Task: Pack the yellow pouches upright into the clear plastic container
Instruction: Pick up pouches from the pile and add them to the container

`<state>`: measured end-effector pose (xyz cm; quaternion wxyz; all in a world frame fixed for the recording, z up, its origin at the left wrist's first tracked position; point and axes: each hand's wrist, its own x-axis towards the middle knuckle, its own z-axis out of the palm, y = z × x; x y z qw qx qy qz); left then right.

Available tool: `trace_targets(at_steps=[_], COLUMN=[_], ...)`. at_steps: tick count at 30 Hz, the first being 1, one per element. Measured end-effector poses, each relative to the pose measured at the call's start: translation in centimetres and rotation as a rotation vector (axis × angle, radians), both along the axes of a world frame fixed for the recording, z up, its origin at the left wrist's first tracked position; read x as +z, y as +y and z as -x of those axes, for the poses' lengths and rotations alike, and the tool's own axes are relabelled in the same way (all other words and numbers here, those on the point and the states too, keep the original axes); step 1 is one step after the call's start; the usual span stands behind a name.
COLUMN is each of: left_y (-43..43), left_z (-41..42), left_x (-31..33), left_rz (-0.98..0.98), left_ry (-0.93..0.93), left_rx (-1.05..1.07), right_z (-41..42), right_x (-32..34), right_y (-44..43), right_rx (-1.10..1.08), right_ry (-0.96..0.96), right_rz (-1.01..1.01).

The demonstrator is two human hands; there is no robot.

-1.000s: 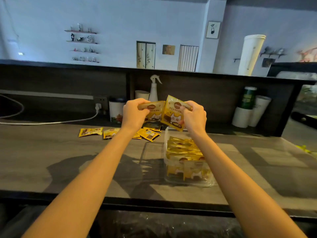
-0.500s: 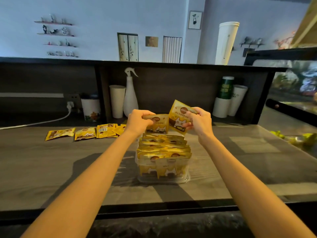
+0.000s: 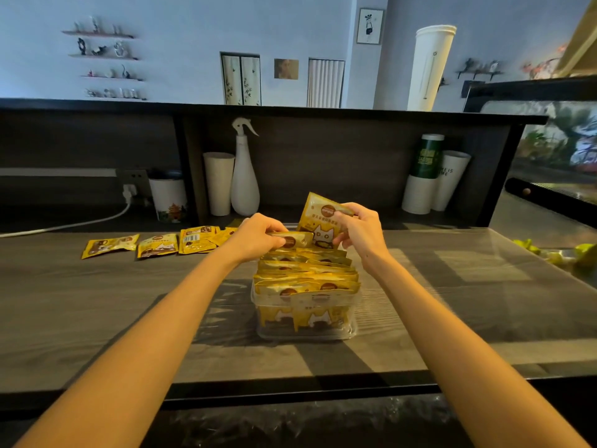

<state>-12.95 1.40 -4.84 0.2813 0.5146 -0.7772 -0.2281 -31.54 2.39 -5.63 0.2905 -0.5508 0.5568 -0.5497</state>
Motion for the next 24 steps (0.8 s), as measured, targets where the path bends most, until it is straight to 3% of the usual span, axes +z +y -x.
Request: trace_targets(at_steps=[6,14,24], left_y=[-0.1,-1.2,-0.9], left_z=[0.0,0.6,1.2], left_x=[0.1,-0.2,0.1], left_rz=[-0.092,-0.246,-0.272], left_ry=[-0.060,-0.038,-0.135], left_rx=[-0.055,0.007,0.039], right_z=[0.3,0.3,0.4], right_x=[-0.6,-1.1,-0.6], right_y=[0.4,0.8,0.6], right_rx=[0.026,0.108,0.150], right_ry=[0.236,0.282,0.427], right_rz=[-0.086,-0.159,-0.233])
